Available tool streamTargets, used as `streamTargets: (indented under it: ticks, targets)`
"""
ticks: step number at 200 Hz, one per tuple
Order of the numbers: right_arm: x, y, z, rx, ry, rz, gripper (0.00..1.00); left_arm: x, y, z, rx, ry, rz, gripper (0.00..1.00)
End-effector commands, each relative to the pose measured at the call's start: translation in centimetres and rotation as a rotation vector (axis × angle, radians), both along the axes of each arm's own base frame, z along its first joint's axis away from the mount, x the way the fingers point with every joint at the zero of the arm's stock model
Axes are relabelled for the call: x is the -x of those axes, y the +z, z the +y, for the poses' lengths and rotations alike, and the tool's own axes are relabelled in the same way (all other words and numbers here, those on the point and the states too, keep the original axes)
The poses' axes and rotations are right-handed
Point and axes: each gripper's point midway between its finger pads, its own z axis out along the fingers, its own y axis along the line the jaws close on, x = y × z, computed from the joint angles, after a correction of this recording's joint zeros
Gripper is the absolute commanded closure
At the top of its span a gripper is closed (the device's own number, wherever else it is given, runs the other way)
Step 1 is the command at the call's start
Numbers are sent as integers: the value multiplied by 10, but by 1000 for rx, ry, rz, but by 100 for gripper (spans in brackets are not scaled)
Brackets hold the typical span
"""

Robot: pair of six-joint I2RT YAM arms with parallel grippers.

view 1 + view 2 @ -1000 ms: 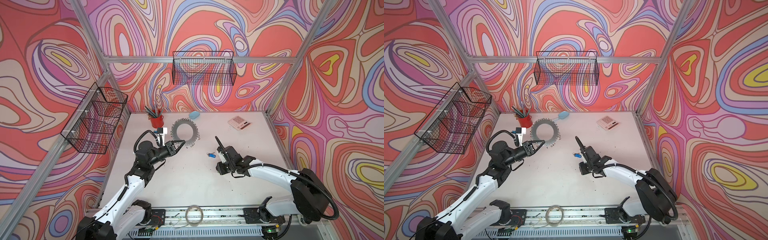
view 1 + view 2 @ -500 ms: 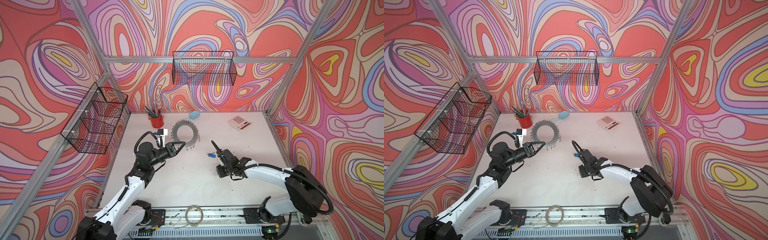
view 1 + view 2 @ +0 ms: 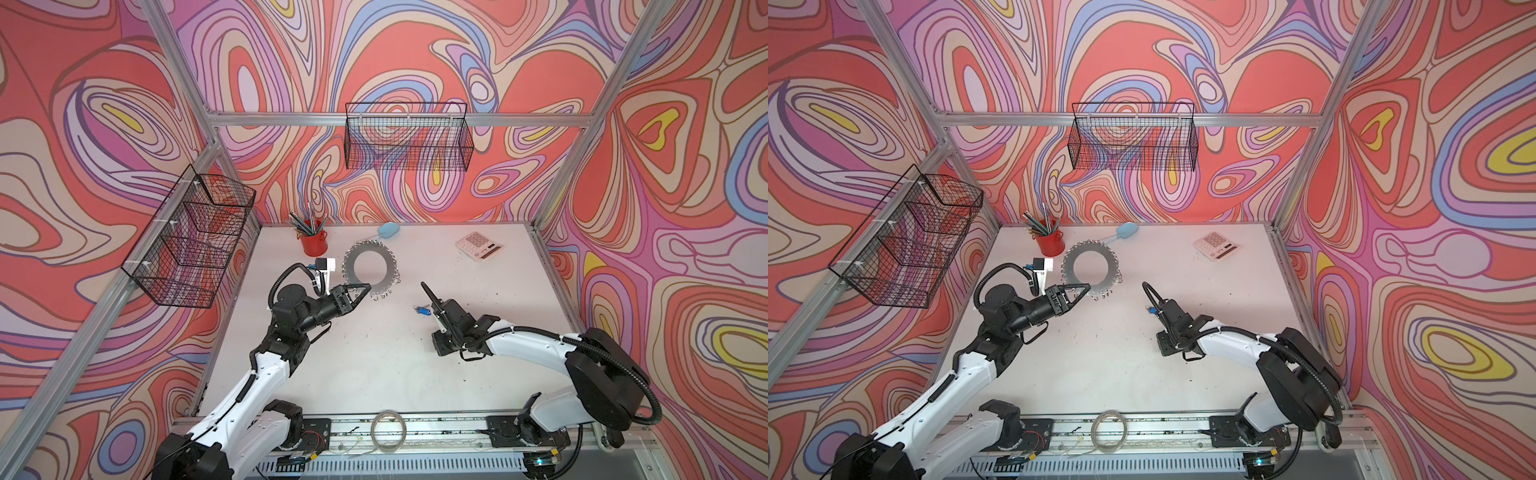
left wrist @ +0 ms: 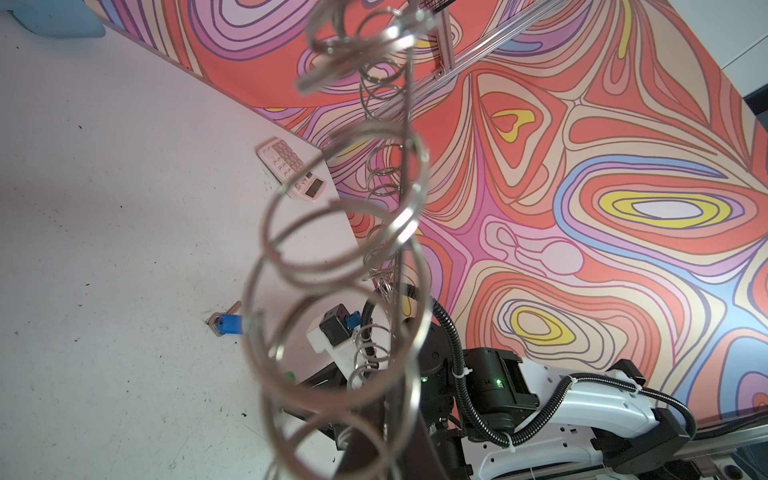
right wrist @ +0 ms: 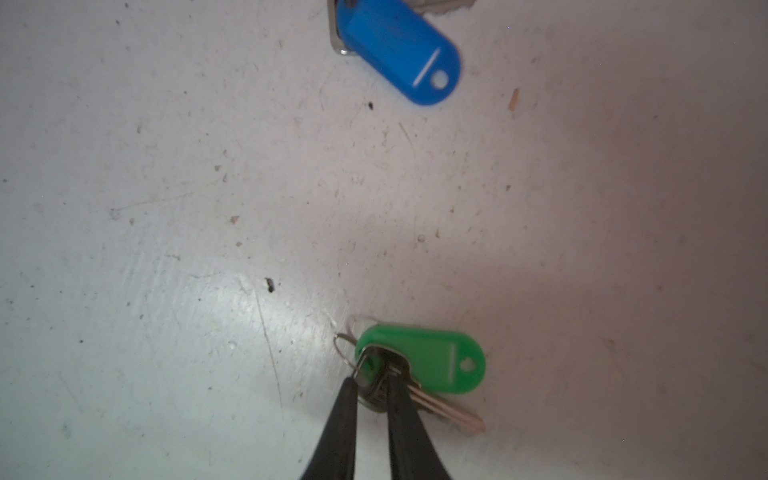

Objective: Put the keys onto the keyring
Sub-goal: 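Grasp the green-tagged key's metal ring with the right gripper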

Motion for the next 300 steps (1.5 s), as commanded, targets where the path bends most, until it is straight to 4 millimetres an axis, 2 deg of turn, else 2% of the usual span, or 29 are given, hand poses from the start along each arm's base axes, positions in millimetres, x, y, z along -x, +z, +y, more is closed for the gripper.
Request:
streamTargets:
  ticks: [1,77,141,216,228,239,261,300]
  targets:
    - [-6,2,8,-7,21,-18,85,3,13,1,17,-8,-62,100]
    - [-6,4,12,-23,41,-23,87,3,11,1,14,-9,-55,100]
    - [-6,8,16,-40,56,-28,100,5,12,2,11,-4,-57,100]
    - [-7,13,17,-46,65,-38,100,6,13,3,7,2,-60,100]
    - [-8,14,18,-42,71,-39,88,6,13,3,5,1,-61,100]
    - [-8,15,18,-39,77,-39,83,6,12,3,3,2,-59,100]
    - [-9,18,18,-36,88,-45,78,7,12,3,0,2,-58,100]
    - [-8,17,20,-37,102,-41,77,7,12,4,0,2,-60,100]
